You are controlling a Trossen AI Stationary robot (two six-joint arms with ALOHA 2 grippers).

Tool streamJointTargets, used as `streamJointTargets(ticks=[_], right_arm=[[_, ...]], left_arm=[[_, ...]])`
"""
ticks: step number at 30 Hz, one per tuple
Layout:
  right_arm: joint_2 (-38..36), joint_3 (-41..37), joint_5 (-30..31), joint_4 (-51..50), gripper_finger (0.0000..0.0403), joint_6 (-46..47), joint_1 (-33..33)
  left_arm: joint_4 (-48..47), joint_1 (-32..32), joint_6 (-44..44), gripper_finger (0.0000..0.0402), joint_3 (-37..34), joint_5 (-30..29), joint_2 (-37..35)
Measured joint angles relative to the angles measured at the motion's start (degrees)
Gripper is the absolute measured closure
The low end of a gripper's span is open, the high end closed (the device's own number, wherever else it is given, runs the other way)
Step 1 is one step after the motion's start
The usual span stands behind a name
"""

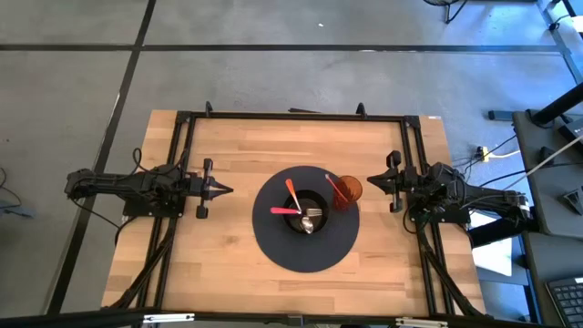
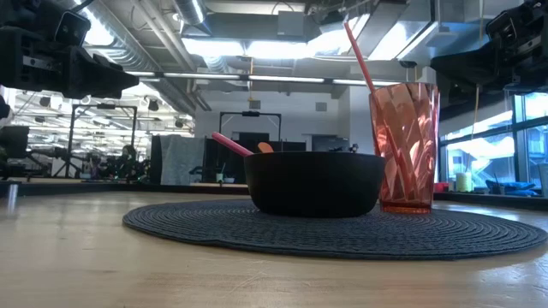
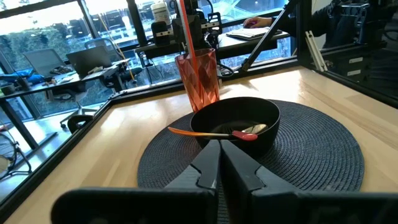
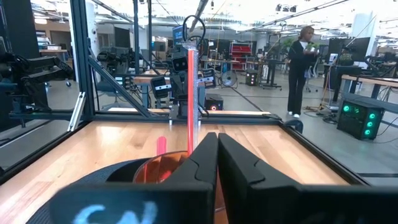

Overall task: Pick & Place Utensil
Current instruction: Return to Home Position

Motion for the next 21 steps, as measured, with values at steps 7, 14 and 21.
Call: streamJointTargets(ticks=[7,14,21], right_arm=[[-0.01,-0.02,0.00,0.01,0.0389,-0.04,-0.01],[-0.01,-0.01,0.00,-0.01,0.0389,0.11,0.00],[-0.02,-0.02,0.00,0.02,0.0389,0.05,-0.02]], left_arm=[[0.00,-0.01,-0.01,0.0398,0.02,-0.01,0.02],[0.00,0.00,-0.01,0.0394,0.00,0.01,0.02],[0.00,0.00,-0.01,0.0396,0.01,0.00,0.00]])
